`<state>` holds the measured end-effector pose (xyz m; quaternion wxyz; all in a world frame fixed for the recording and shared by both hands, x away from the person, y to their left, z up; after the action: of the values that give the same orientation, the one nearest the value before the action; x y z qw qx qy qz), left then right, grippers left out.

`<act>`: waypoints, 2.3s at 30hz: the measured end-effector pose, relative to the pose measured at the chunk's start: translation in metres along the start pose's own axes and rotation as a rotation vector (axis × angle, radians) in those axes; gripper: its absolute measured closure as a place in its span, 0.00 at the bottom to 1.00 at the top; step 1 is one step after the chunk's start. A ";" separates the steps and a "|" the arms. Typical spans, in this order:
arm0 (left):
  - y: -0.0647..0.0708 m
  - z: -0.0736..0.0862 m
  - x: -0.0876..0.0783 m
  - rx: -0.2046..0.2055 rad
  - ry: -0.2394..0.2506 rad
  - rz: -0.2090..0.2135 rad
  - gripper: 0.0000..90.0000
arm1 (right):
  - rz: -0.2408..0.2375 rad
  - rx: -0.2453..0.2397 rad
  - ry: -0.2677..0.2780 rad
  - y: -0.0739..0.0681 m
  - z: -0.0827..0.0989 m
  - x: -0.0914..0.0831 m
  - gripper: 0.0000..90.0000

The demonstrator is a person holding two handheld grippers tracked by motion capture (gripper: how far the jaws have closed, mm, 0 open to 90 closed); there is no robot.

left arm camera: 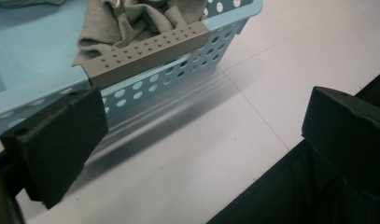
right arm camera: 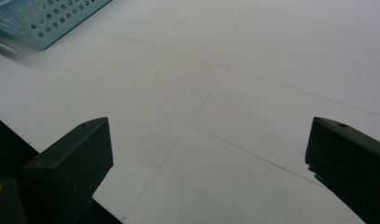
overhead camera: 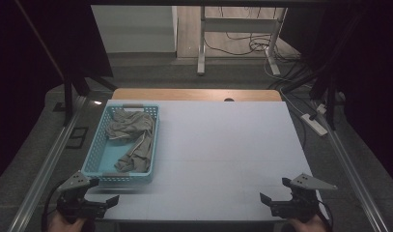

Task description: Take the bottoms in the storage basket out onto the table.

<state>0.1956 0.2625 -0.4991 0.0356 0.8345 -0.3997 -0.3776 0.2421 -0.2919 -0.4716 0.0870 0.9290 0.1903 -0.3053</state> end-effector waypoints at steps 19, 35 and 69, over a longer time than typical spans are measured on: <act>0.002 -0.007 0.001 0.027 0.037 0.041 0.00 | -0.002 -0.004 -0.016 -0.001 0.000 0.002 0.02; -0.001 -0.015 0.004 0.076 0.046 0.074 0.00 | -0.001 -0.008 -0.023 -0.001 0.000 0.003 0.02; -0.017 -0.043 0.029 0.114 -0.011 0.075 0.00 | 0.004 -0.025 -0.042 -0.002 0.000 0.005 0.02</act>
<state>0.2461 0.2436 -0.4920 -0.0002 0.8175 -0.4516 -0.3574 0.2445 -0.2882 -0.4746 0.1034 0.9215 0.1906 -0.3222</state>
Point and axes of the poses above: each handheld gripper's, and its own axes: x roughly forward along the jaws, z roughly out of its underside, y roughly to its right, the point moved 3 cm from there along x, roughly forward along the jaws, and after that the axes turned 14 degrees about z, right-handed, at the moved point
